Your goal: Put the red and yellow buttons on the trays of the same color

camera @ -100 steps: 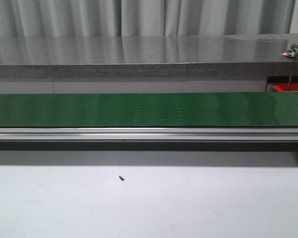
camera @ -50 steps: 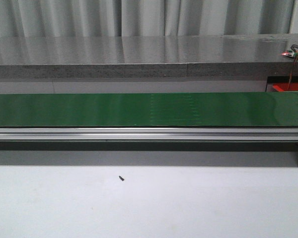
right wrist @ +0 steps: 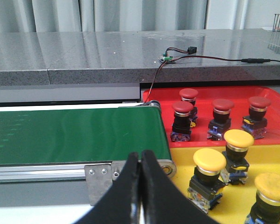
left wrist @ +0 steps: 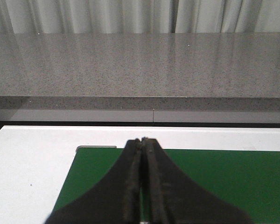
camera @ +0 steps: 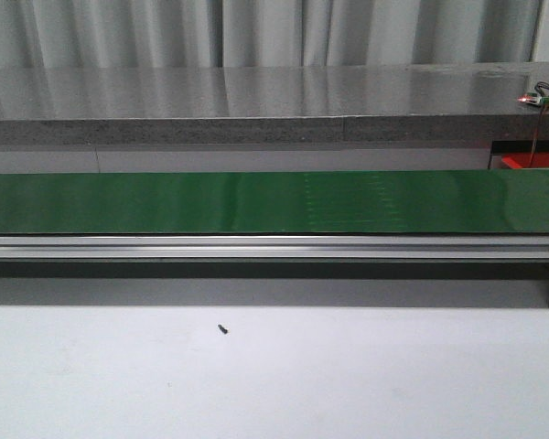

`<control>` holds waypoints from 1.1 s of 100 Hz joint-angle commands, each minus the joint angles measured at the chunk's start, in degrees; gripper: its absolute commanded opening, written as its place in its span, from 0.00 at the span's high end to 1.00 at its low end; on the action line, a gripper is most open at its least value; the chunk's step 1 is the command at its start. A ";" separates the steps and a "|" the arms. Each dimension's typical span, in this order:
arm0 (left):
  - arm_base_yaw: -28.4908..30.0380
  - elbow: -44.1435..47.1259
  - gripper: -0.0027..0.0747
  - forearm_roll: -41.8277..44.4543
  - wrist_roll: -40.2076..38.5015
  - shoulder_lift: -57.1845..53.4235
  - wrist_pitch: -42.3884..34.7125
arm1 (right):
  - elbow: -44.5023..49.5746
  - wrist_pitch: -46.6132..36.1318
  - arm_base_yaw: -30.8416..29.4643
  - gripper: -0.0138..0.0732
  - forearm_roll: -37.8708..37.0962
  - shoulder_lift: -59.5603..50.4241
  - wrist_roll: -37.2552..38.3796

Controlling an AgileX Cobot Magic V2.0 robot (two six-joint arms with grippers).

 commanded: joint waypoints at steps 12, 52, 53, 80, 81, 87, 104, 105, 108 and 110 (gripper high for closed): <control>0.12 7.36 0.99 5.62 -6.19 -7.82 -7.02 | -1.02 -4.93 0.02 0.92 -0.21 -1.10 0.06; 0.12 22.38 0.99 5.29 -6.19 -23.70 -10.67 | -1.02 -4.93 0.02 0.92 -0.21 -1.10 0.06; 0.12 22.63 0.99 5.28 -6.19 -23.97 -11.02 | -1.02 -4.93 0.02 0.92 -0.21 -1.10 0.06; 0.12 29.82 0.99 3.80 -6.19 -31.44 -11.38 | -1.02 -4.89 0.02 0.92 -0.21 -1.05 0.06; 0.12 29.98 0.99 3.80 -6.19 -31.44 -11.38 | -1.02 -4.89 0.02 0.92 -0.21 -1.05 0.06; 0.12 29.99 0.99 3.80 -6.19 -31.83 -11.02 | -1.02 -4.89 0.02 0.92 -0.21 -0.99 0.06; 0.12 29.99 0.99 3.80 -6.19 -31.83 -12.00 | -1.02 -4.90 0.02 0.92 -0.21 -1.00 0.06; 0.12 29.99 0.99 3.80 -6.19 -31.83 -12.00 | -1.02 -4.90 0.02 0.92 -0.21 -1.00 0.06; 0.12 29.99 0.99 3.80 -6.19 -31.83 -12.00 | -1.02 -4.90 0.02 0.92 -0.21 -1.00 0.06; 0.12 29.99 0.99 3.80 -6.19 -31.83 -12.00 | -1.02 -4.90 0.02 0.92 -0.21 -1.00 0.06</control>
